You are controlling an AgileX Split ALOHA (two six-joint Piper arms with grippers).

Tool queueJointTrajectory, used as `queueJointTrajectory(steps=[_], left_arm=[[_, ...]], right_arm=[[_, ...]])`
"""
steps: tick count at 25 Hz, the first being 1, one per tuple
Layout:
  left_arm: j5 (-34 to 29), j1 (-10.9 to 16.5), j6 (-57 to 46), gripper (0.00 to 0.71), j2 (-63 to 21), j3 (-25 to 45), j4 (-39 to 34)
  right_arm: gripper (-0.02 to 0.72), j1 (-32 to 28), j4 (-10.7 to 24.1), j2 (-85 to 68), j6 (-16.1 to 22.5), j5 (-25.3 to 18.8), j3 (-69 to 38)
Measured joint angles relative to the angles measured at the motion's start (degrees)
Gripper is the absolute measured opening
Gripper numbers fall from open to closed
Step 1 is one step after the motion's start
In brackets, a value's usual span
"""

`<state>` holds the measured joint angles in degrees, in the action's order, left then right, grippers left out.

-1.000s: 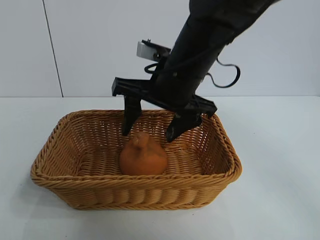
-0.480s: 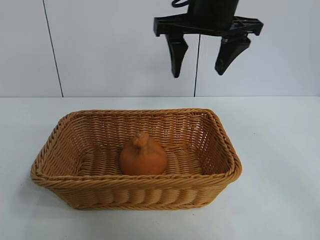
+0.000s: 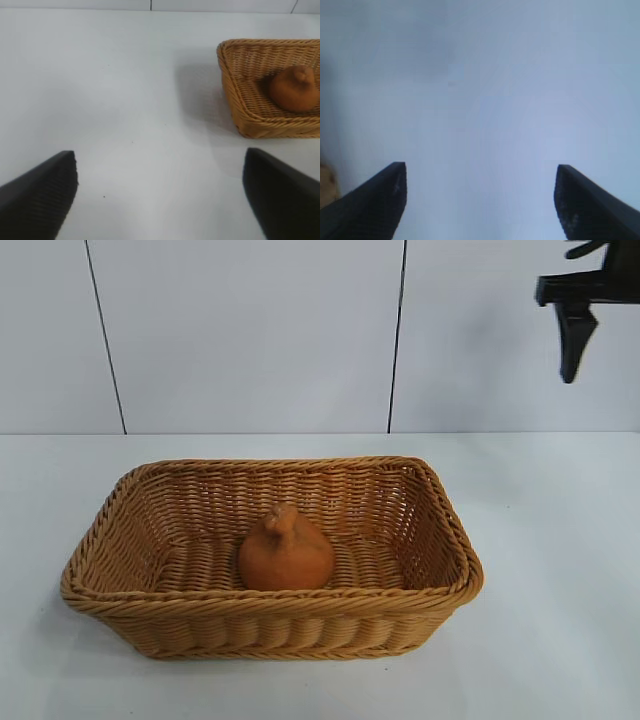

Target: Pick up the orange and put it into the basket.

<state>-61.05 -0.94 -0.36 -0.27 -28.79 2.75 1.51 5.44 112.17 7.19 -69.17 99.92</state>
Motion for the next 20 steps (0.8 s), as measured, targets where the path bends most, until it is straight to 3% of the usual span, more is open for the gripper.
queueJointTrajectory(steps=[7, 20], left_arm=[[0.0, 0.0, 0.0, 0.64, 0.0, 0.0, 0.05], [0.0, 0.0, 0.0, 0.64, 0.0, 0.0, 0.05]], right_arm=[[0.559, -1.11, -3.87, -2.87, -3.33, -0.03, -6.3], [0.559, -0.1, -6.71, -39.27, -4.92, -0.59, -47.16]])
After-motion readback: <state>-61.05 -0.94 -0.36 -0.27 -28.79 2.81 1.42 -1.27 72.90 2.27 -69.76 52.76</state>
